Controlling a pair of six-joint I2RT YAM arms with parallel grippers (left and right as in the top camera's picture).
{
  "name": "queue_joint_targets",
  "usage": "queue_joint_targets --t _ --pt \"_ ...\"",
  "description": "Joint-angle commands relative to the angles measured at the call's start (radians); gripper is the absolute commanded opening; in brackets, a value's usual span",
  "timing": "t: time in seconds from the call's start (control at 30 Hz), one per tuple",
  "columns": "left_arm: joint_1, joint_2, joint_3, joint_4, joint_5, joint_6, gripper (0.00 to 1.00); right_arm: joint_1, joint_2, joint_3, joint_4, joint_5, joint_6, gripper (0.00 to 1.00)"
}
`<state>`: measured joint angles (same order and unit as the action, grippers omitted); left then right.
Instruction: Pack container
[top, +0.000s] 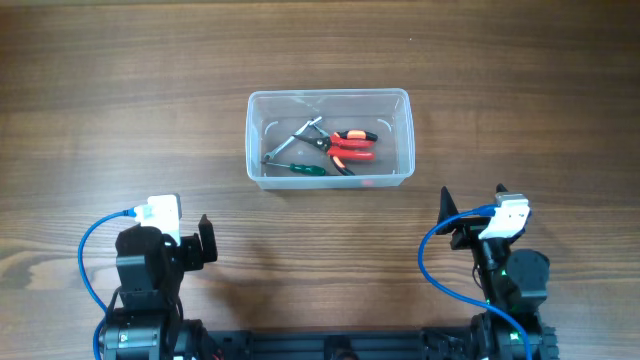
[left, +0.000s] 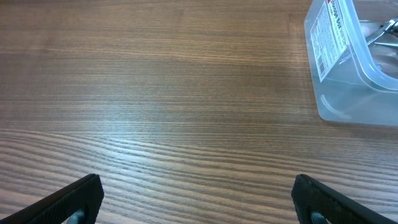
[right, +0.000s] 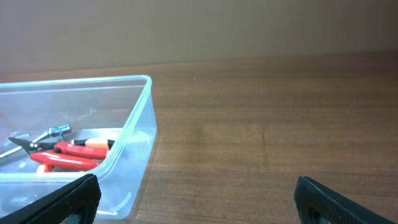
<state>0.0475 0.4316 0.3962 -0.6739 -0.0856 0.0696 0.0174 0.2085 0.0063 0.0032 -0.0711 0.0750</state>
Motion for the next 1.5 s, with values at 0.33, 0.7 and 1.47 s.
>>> queue_joint_targets --t 0.33,0.7,1.47 --pt "0.0 -0.034 -0.005 -0.044 -0.002 -0.003 1.0 0.006 0.1 -0.001 0.002 -0.016 0.006 1.0" --pt "0.005 -0.414 -0.324 0.741 -0.001 0.056 1.0 0.006 0.113 -0.001 0.002 -0.016 0.006 1.0" --pt "0.005 -0.427 -0.39 0.597 0.119 0.027 1.0 0.006 0.113 -0.001 0.002 -0.016 0.006 1.0"
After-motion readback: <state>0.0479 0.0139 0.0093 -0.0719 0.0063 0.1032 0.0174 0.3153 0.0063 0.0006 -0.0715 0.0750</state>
